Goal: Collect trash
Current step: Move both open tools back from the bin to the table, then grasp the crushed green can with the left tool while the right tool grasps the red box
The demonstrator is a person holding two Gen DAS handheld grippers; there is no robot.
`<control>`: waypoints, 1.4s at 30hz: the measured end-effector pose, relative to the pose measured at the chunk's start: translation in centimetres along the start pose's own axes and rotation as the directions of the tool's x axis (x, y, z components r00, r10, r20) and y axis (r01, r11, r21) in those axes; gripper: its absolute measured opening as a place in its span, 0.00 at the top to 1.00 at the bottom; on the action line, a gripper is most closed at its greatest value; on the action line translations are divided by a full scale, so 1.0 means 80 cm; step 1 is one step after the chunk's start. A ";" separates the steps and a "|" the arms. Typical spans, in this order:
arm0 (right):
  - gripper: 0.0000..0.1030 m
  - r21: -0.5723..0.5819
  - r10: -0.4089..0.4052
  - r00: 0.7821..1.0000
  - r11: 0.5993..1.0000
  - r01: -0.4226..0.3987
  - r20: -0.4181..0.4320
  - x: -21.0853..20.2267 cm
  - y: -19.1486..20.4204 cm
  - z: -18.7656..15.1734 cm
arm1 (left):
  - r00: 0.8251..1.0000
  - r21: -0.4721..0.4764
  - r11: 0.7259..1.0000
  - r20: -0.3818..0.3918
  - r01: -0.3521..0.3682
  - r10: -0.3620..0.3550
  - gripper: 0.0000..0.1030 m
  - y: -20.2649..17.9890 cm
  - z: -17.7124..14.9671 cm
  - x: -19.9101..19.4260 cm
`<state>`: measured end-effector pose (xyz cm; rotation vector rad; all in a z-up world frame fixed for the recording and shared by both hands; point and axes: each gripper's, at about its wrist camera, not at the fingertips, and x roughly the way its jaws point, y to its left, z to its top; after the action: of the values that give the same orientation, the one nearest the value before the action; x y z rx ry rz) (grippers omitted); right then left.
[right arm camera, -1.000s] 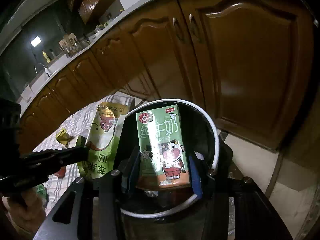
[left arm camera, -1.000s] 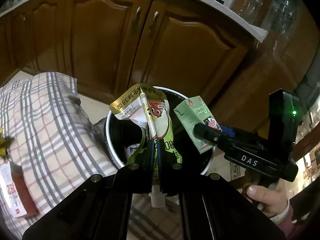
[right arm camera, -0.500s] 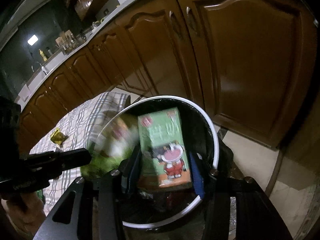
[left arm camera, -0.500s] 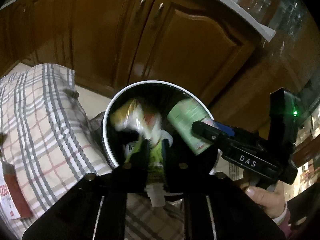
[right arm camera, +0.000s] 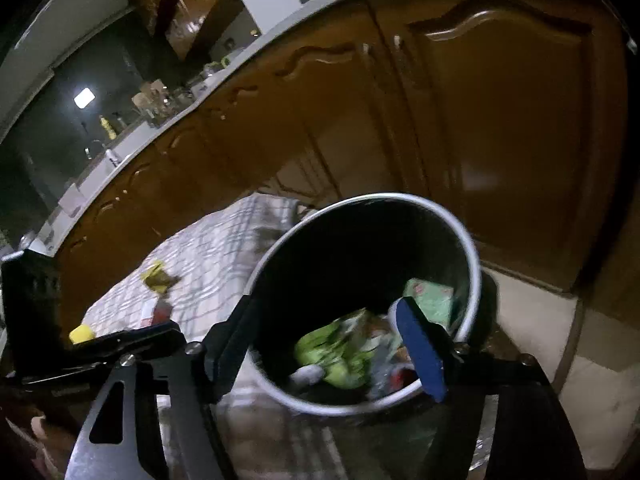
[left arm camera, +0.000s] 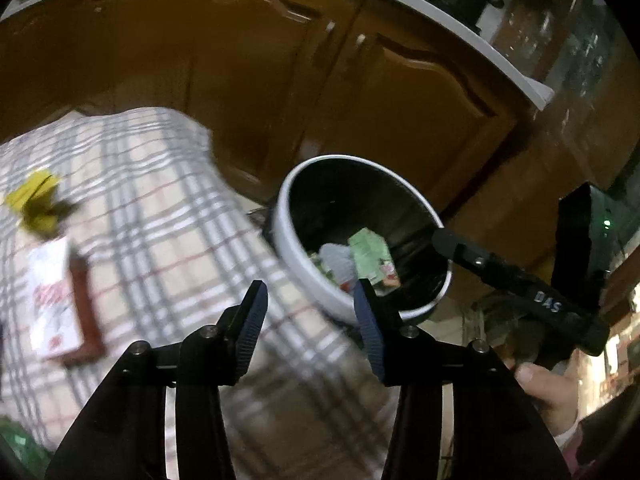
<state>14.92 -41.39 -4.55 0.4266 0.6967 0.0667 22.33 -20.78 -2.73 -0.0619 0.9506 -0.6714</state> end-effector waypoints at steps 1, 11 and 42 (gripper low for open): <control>0.25 -0.002 0.007 1.000 1.000 -0.007 0.001 -0.002 0.005 -0.003 | 1.000 -0.005 1.000 0.009 -0.012 0.012 0.54 0.006 -0.006 -0.009; 0.24 -0.018 0.086 0.996 0.996 -0.087 -0.027 0.000 0.062 -0.045 | 0.991 -0.078 0.993 0.091 -0.093 0.100 0.50 0.058 -0.060 -0.091; 0.24 -0.164 0.183 0.966 0.963 -0.213 -0.181 0.051 0.226 -0.119 | 0.943 -0.269 0.930 0.146 -0.252 0.298 0.43 0.211 -0.167 -0.224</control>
<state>13.48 -20.67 -6.31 0.3161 0.8011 0.3571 13.47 5.75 -3.18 -0.2039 0.8383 -0.2777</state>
